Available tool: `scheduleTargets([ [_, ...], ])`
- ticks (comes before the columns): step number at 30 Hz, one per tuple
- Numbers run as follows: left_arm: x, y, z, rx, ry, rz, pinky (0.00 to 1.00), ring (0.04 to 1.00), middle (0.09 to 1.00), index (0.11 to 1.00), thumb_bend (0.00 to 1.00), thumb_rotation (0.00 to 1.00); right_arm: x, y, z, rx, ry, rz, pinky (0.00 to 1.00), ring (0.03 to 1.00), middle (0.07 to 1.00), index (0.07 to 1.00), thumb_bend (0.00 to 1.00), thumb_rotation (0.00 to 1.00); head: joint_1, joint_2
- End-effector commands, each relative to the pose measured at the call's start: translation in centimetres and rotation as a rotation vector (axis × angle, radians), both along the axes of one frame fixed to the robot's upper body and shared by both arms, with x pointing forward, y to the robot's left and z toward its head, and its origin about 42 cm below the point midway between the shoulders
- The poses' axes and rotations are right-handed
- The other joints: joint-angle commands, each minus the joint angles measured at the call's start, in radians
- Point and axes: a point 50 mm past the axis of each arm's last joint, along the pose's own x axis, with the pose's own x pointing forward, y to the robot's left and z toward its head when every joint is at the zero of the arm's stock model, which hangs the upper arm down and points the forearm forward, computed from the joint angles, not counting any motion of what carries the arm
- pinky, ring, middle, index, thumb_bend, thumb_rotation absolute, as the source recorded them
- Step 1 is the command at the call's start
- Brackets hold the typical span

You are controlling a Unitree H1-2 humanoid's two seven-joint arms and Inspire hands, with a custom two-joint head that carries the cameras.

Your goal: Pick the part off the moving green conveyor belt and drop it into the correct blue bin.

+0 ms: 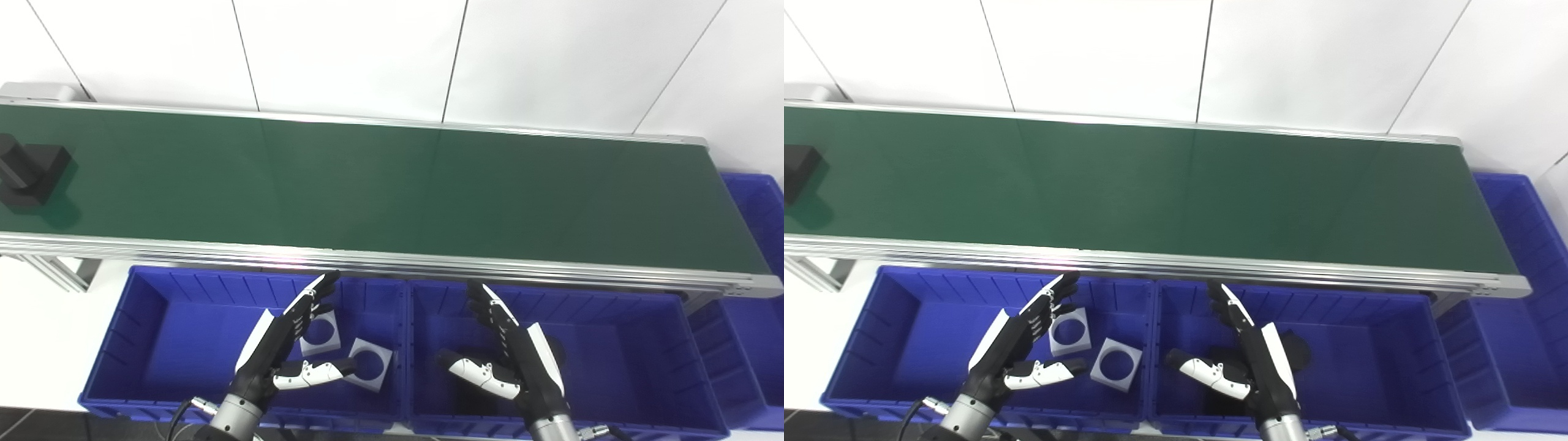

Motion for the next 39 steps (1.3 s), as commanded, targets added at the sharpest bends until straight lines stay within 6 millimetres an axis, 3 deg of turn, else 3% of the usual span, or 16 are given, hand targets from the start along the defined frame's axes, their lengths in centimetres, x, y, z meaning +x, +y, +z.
scheduleTargets([
  [1, 0.4, 0.0, 1.1, -0.014, -0.056, -0.004, 0.86, 0.947, 0.964, 0.930, 0.84, 0.38, 0.3, 0.2, 0.9, 0.014, -0.073, 0.002, 0.88, 0.898, 0.911, 0.925, 0.70, 0.46, 0.000, 0.000],
  [20, 0.6, 0.1, 1.1, -0.026, -0.058, -0.002, 0.86, 0.953, 0.967, 0.931, 0.84, 0.38, 0.4, 0.4, 1.0, 0.033, -0.067, -0.004, 0.90, 0.905, 0.913, 0.925, 0.70, 0.45, 0.009, 0.001],
  [23, 0.6, 0.0, 1.0, -0.035, -0.058, -0.001, 0.89, 0.949, 0.962, 0.929, 0.84, 0.36, 0.5, 0.2, 0.8, 0.052, -0.085, -0.003, 0.90, 0.913, 0.922, 0.946, 0.79, 0.26, 0.030, -0.001],
  [26, 0.6, -0.2, 1.1, -0.033, -0.063, 0.001, 0.89, 0.947, 0.960, 0.925, 0.83, 0.35, 0.5, 0.0, 0.8, 0.050, -0.096, -0.004, 0.89, 0.912, 0.924, 0.951, 0.83, 0.20, 0.046, -0.003],
  [30, 0.7, -0.6, 1.1, -0.027, -0.062, 0.000, 0.87, 0.947, 0.963, 0.931, 0.84, 0.37, 0.6, -0.4, 0.7, 0.090, -0.093, -0.014, 0.90, 0.922, 0.935, 0.964, 0.81, 0.24, 0.088, -0.005],
  [39, 0.8, -2.0, 0.9, -0.035, -0.064, 0.003, 0.89, 0.940, 0.963, 0.936, 0.85, 0.39, 0.7, -1.5, 0.7, 0.101, -0.100, -0.019, 0.90, 0.921, 0.928, 0.960, 0.79, 0.20, 0.137, -0.014],
])
